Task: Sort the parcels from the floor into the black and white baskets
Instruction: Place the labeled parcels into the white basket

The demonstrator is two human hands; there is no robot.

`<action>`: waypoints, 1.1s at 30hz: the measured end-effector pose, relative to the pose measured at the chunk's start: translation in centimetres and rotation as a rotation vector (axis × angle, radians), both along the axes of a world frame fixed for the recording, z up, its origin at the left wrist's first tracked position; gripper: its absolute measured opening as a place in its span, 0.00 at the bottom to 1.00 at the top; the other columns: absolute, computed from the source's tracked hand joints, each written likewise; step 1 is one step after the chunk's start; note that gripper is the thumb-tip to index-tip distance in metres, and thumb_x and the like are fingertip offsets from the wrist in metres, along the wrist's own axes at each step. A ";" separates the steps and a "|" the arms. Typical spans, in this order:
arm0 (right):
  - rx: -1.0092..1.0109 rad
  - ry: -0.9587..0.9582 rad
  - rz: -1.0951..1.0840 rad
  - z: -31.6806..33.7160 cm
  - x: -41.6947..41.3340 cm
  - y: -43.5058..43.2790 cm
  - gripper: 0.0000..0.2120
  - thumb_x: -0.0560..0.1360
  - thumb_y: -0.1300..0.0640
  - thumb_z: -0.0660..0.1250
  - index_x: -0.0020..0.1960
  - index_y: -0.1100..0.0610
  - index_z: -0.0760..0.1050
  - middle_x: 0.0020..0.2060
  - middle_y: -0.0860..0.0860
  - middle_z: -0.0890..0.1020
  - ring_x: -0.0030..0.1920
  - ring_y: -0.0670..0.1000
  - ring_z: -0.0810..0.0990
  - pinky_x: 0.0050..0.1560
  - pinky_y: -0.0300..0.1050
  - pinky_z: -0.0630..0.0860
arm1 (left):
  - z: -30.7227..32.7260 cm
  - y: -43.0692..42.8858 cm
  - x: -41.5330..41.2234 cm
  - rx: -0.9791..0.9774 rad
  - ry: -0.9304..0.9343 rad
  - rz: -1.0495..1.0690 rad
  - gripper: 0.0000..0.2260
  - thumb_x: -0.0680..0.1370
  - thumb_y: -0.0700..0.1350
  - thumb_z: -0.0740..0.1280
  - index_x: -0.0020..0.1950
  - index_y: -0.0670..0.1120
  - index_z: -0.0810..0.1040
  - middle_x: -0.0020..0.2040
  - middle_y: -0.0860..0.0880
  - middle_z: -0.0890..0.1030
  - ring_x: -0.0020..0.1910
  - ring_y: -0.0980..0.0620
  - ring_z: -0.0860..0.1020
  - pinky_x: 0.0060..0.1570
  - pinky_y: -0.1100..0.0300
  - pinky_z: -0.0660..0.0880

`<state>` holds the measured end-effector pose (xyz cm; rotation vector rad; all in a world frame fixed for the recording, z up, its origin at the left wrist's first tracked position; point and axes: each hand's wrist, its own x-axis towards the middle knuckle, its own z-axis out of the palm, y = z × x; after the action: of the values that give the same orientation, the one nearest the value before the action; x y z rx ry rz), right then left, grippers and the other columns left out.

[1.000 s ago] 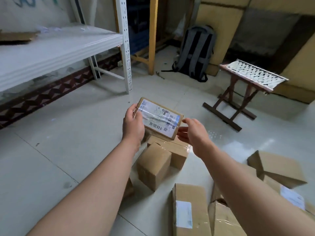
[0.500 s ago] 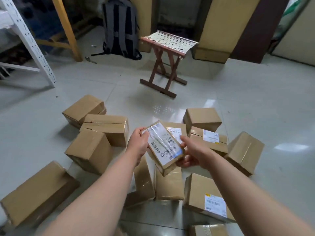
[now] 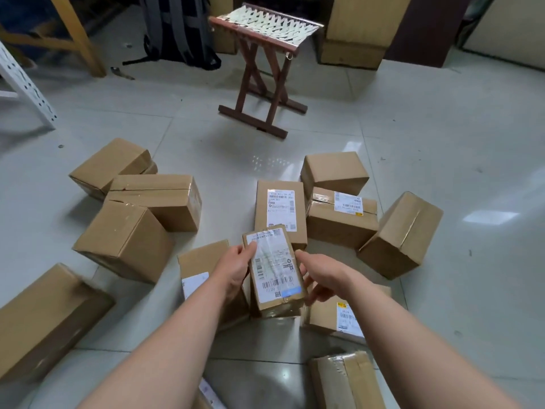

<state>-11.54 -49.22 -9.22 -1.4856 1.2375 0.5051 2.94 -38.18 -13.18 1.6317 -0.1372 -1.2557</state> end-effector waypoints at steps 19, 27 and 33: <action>0.349 -0.319 -0.328 -7.6 0.0 0.2 0.40 0.67 0.23 0.56 0.61 0.51 0.81 0.60 0.59 0.81 0.62 0.60 0.79 0.73 0.57 0.64 | -1.2 0.2 -0.6 0.104 0.235 -0.062 0.40 0.70 0.77 0.51 0.59 0.47 0.82 0.52 0.42 0.84 0.54 0.43 0.82 0.62 0.48 0.74; 0.368 -0.368 -0.350 1.3 2.8 0.5 0.36 0.69 0.24 0.57 0.62 0.48 0.80 0.58 0.53 0.83 0.63 0.57 0.78 0.71 0.59 0.65 | 7.3 0.6 2.3 0.085 0.281 -0.075 0.34 0.74 0.72 0.51 0.58 0.48 0.82 0.51 0.44 0.85 0.48 0.47 0.84 0.43 0.56 0.76; 0.405 -0.451 -0.302 14.3 6.0 1.7 0.30 0.77 0.30 0.52 0.67 0.47 0.75 0.60 0.53 0.82 0.62 0.56 0.80 0.70 0.59 0.67 | 20.0 2.3 4.6 0.021 0.279 0.016 0.33 0.72 0.74 0.53 0.61 0.52 0.81 0.56 0.44 0.84 0.56 0.44 0.82 0.62 0.46 0.73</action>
<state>-5.55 -47.47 5.03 -0.9764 0.9114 0.1854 7.55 -35.86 6.83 1.4556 0.0616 -1.4622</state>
